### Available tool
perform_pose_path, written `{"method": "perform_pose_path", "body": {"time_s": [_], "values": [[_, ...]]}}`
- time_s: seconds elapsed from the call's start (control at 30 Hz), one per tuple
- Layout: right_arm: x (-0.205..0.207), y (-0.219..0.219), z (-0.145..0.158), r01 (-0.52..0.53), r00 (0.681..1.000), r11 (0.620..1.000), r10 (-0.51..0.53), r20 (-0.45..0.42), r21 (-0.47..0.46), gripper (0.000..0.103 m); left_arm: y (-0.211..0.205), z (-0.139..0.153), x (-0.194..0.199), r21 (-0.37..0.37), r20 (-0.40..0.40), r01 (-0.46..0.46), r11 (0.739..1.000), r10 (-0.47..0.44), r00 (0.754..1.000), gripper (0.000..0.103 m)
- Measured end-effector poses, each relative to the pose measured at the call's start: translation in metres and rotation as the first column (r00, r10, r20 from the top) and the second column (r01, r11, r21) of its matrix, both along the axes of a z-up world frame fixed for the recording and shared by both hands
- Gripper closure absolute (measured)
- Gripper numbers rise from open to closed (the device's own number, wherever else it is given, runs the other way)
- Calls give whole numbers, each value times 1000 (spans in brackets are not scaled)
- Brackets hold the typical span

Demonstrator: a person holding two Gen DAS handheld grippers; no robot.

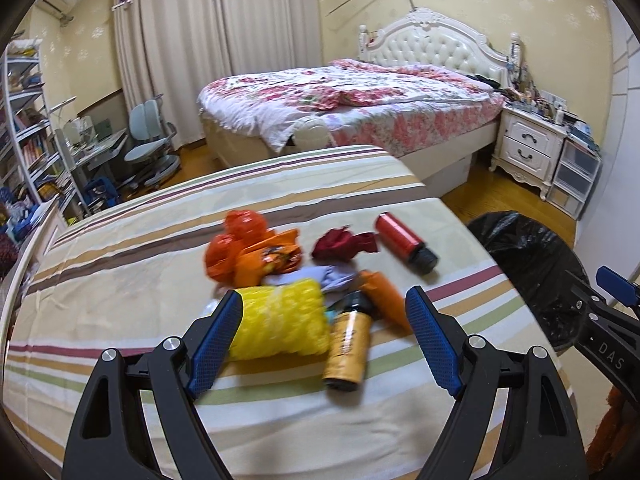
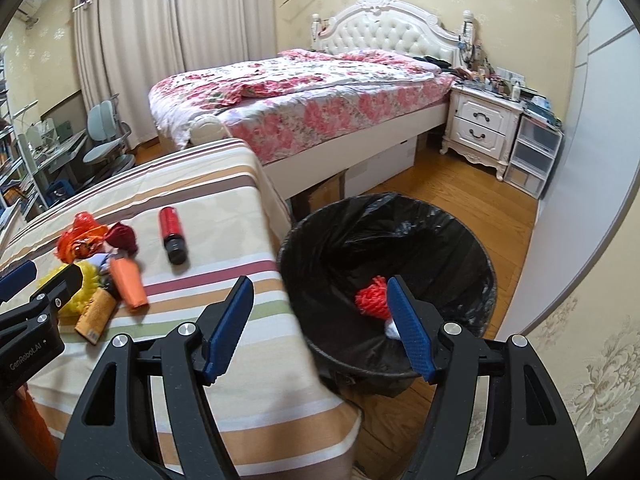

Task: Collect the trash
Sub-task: 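Move the left tool to the yellow mesh bag and grasp it, then grasp the orange packet on the bed with the right tool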

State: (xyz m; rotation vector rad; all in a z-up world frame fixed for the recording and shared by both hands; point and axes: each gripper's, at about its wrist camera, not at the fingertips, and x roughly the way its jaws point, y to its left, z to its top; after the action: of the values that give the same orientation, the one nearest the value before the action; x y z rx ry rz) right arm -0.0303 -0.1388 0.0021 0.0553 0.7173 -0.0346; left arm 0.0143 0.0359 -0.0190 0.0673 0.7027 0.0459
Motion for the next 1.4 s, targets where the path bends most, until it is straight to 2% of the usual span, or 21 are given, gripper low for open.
{"method": "perform_pose_path", "body": {"time_s": [0.3,0.57,0.63,0.7,0.8,0.93,1.4], "values": [[1,34,-2,-78,997,997,78,-10,-4,35,36,-18,3,-19,-42,-74,997,73,996,22],[8,53,-6,-115,993,993,115,-27,-12,35,44,-26,10,-64,-75,-58,996,53,996,22],[9,56,-7,-121,992,993,121,-31,-13,35,44,-27,10,-70,-80,-49,996,44,996,31],[10,58,-8,-127,991,992,126,-34,-14,35,44,-28,11,-75,-88,-38,996,31,996,34],[11,61,-8,-133,991,991,133,-35,-15,35,44,-30,9,-85,-86,-21,996,13,996,40],[11,64,-9,-140,989,990,140,-37,-14,35,44,-27,7,-84,-78,-9,996,3,997,43],[16,103,-10,-250,968,968,249,-43,-22,35,59,-14,-3,-64,-42,-35,997,32,999,43]]}}
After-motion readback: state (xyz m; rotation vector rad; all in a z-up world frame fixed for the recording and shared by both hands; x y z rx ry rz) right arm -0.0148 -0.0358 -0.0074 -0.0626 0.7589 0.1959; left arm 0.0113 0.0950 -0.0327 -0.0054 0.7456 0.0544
